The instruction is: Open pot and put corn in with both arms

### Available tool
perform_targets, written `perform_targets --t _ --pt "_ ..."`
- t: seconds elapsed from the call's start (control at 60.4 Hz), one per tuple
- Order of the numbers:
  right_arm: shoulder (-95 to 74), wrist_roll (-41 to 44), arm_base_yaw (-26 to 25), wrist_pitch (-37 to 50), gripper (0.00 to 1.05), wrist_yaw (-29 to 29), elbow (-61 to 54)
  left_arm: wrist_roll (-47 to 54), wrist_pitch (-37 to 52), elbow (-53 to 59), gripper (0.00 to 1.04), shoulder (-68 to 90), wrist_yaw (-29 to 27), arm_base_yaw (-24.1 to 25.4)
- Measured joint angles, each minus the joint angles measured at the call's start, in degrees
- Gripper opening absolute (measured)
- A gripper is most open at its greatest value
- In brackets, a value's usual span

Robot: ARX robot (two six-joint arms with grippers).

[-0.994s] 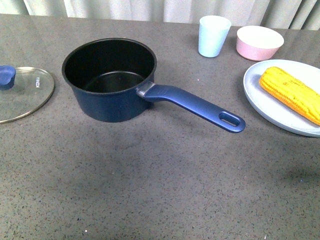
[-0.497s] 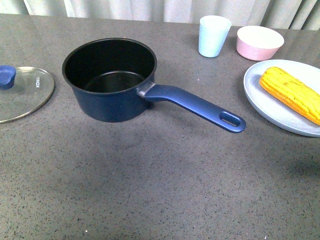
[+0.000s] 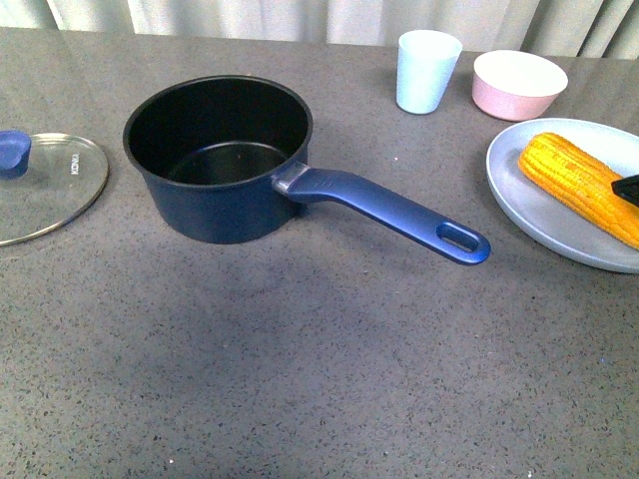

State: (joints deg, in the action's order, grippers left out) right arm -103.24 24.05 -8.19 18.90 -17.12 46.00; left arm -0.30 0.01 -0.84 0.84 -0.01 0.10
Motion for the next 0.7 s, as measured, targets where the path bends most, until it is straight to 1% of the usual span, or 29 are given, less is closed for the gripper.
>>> perform_targets --t 0.348,0.613,0.629,0.696 --pt "-10.36 0.28 2.23 -2.45 0.96 0.79 9.33 0.00 0.00 0.00 0.96 0.02 0.00 0.00" --pt "-13.68 -0.63 3.34 -3.80 0.96 0.57 12.04 0.00 0.00 0.00 0.96 0.00 0.00 0.00" --pt "-13.84 -0.68 3.43 -3.87 0.95 0.57 12.15 0.00 0.00 0.00 0.96 0.02 0.00 0.00" --pt "-14.25 -0.74 3.58 -3.89 0.86 0.83 12.46 0.00 0.00 0.00 0.96 0.00 0.00 0.00"
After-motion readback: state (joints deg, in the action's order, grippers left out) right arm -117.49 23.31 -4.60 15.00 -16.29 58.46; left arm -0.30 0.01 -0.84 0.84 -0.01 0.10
